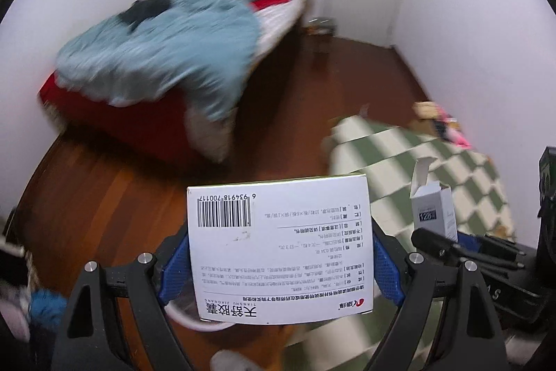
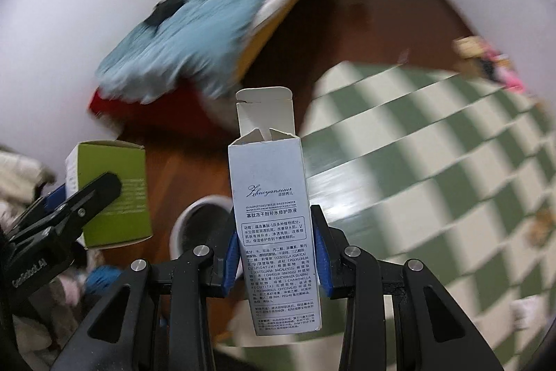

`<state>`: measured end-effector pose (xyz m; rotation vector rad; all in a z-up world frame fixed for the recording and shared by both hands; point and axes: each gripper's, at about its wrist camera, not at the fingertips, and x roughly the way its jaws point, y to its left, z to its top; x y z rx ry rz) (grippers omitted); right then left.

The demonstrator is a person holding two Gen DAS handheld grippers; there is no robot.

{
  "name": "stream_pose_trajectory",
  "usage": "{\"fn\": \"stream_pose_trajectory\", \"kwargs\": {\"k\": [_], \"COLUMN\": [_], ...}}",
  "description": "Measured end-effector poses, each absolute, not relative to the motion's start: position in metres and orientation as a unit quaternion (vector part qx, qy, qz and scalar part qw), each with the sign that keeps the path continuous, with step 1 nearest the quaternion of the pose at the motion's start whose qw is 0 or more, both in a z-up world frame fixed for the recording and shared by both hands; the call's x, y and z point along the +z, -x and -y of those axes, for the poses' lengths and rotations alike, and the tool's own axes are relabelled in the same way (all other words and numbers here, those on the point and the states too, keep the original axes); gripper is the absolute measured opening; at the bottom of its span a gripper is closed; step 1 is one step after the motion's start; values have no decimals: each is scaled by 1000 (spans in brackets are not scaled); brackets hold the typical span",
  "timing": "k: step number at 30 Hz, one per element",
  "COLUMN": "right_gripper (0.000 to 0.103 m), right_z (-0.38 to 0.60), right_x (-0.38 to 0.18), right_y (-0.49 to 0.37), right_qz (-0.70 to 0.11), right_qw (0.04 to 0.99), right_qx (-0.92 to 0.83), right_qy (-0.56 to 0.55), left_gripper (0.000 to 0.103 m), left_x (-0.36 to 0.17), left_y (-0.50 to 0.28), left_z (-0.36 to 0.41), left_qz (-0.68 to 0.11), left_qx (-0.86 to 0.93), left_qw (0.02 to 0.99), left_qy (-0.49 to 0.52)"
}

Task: Collect trash
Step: 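Carry both boxes over the white bin and open both tools, then move both tools back from the bin to the table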

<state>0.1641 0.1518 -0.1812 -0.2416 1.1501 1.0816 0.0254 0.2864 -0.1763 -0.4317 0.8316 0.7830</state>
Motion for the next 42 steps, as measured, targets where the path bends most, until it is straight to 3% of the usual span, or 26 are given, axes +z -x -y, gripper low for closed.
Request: {"fn": "stream_pose_trajectory", "kwargs": {"k": [8,14,23,24,25,27,29,31,42], "right_gripper": [38,38,40,48,65,82,86,97,99], "right_z": [-255,-309,-345,-345,-345,-345,-346,-346,-343], "right_x": [-289,-366,-455,-461,-468,-473,-477,-478,-462], "right_y": [-54,-19,0,0,3,2,5,6,17], "right_qz": [-581,-615,-672,-677,-679,-681,-676,-668,-619], "right_qw": [616,587,540,536,536,535,537,542,565], "right_qx": [503,475,445,442,438,435,436,435,432], "right_qy": [175,226,241,244,246,245,254,267,333], "left_gripper": [86,89,99,99,99,99,99,99,99], "left_x": [-289,-366,-412,-412,-411,-408,-410,-412,-424], "left_y": [75,95,99,102,105,115,121,127,142], "left_z": [-378,-430,-464,-464,-464,-461,-458,-452,-427], "left_qz": [-449,-475,-497,-496,-495,-489,-490,-491,-507], "left_qx": [408,385,380,387,396,419,438,451,457], "left_qw": [735,690,657,656,656,657,655,650,636], "left_qy": [303,388,421,416,409,391,373,364,360]}}
